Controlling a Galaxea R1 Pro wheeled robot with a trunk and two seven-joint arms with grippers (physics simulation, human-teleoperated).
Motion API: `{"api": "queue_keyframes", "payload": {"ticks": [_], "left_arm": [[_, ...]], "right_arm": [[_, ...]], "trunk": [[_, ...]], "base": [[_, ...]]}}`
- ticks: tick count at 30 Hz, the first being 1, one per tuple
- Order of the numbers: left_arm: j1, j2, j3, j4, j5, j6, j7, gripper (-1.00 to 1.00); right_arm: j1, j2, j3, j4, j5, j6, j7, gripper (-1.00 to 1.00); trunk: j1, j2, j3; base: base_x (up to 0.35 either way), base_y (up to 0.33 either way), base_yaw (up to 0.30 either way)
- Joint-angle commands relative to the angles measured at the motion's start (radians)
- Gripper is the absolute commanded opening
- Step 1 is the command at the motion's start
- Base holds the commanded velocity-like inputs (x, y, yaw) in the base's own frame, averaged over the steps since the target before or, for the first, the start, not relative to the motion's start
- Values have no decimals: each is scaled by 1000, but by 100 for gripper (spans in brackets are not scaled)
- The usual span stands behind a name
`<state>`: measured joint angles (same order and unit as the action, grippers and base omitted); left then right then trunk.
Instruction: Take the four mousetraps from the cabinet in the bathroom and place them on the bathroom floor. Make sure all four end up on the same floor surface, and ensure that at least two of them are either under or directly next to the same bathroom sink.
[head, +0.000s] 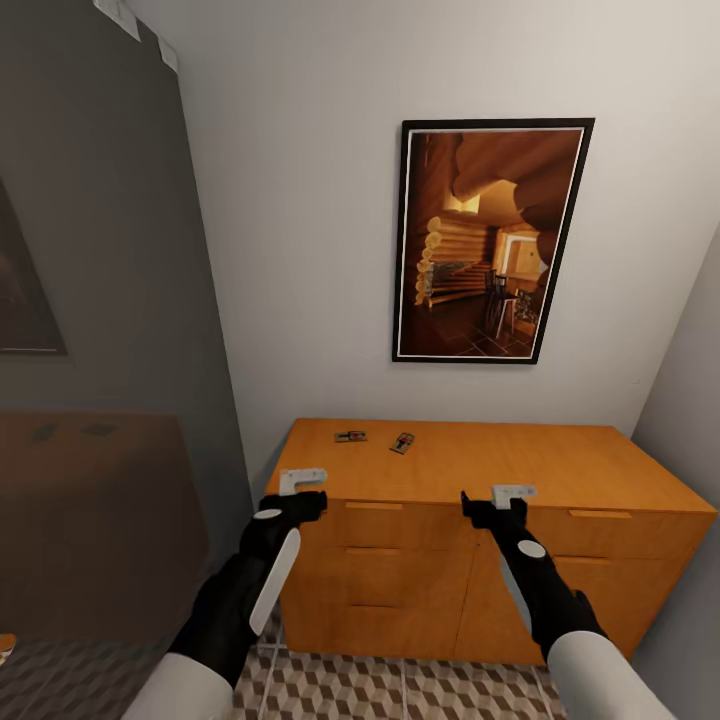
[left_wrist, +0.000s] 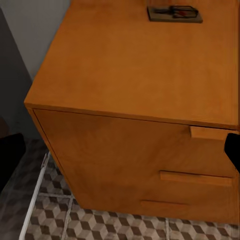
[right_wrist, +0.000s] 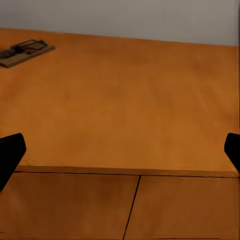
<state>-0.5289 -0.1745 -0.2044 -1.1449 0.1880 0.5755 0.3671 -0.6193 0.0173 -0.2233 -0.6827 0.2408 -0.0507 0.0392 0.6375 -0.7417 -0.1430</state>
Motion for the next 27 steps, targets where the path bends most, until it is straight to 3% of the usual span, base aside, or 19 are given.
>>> {"api": "queue_keyframes", "payload": {"ticks": [1,5,14,15,16,24,27], "left_arm": [[-2,0,-1,-6,11,2,9,100],[-11,0,-1,-33,10,6,10,100],[-56,0,2,-46,3,12,13,100],[-92,0,4,16,1,13,31,100],[-101,0,5,34,2,13,37,100],[-184,0,6,222,5,10,62,100],[-193,0,6,248,8,5,60,100]], "right_arm": [[-3,9,-7,-29,6,21,4,100],[-15,34,-6,-155,-15,102,4,100],[-46,47,-3,-288,-56,219,-1,100],[-101,48,-3,-292,-71,292,-6,100],[-107,48,-3,-287,-72,302,-7,100],[-141,48,2,-182,-67,340,-19,100],[-150,47,4,-165,-66,339,-23,100]], "trunk": [[0,-1,-2],[0,-1,-2],[0,-1,-2],[0,-1,-2],[0,-1,-2],[0,-1,-2],[0,-1,-2]], "base": [[0,0,0],[0,0,0],[0,0,0],[0,0,0],[0,0,0],[0,0,0],[0,0,0]]}}
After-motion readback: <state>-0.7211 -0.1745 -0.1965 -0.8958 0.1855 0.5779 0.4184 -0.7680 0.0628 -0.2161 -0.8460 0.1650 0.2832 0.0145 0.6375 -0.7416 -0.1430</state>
